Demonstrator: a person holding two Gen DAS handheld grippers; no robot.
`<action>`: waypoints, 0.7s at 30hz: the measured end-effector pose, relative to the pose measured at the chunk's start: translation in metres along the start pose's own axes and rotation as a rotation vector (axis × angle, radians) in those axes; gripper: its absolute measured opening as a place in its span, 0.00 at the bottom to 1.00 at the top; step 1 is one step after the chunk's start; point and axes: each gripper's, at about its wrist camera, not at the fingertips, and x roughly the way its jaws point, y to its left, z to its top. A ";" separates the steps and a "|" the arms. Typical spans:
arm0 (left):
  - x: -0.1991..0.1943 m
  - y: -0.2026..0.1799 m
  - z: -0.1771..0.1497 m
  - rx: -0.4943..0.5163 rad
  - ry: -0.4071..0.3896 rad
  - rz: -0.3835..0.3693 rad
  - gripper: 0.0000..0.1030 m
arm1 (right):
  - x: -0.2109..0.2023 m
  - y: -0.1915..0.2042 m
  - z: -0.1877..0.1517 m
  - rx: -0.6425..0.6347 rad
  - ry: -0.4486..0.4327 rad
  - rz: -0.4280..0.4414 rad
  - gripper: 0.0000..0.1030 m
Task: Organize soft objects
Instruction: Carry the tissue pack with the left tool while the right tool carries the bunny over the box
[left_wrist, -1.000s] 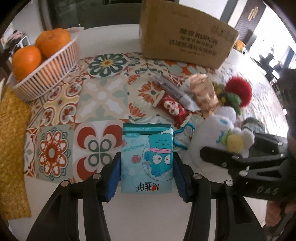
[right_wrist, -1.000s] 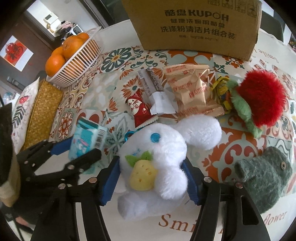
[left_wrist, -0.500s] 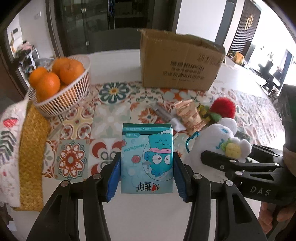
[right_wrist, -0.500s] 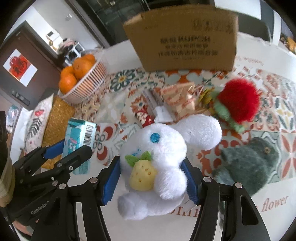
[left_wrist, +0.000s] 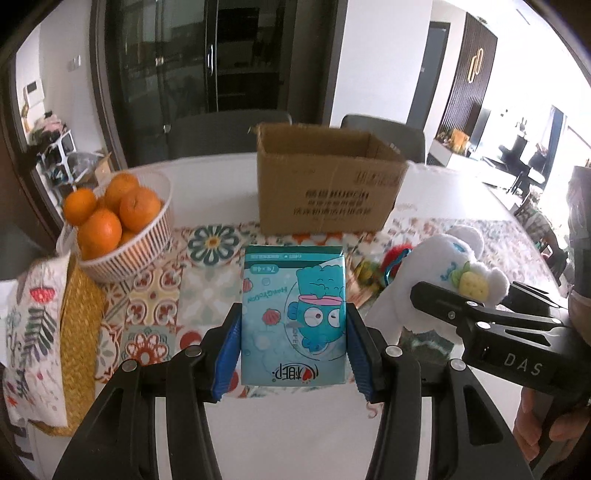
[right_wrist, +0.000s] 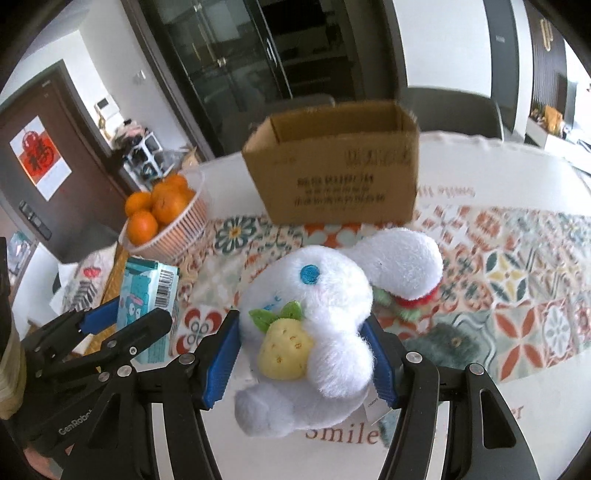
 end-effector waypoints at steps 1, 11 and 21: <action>-0.003 -0.002 0.004 0.003 -0.013 -0.002 0.50 | -0.004 -0.001 0.003 -0.002 -0.014 -0.004 0.62; -0.019 -0.016 0.038 0.021 -0.103 -0.001 0.50 | -0.031 -0.006 0.037 -0.009 -0.120 -0.011 0.62; -0.025 -0.026 0.074 0.014 -0.158 0.013 0.50 | -0.044 -0.014 0.072 -0.012 -0.187 0.012 0.62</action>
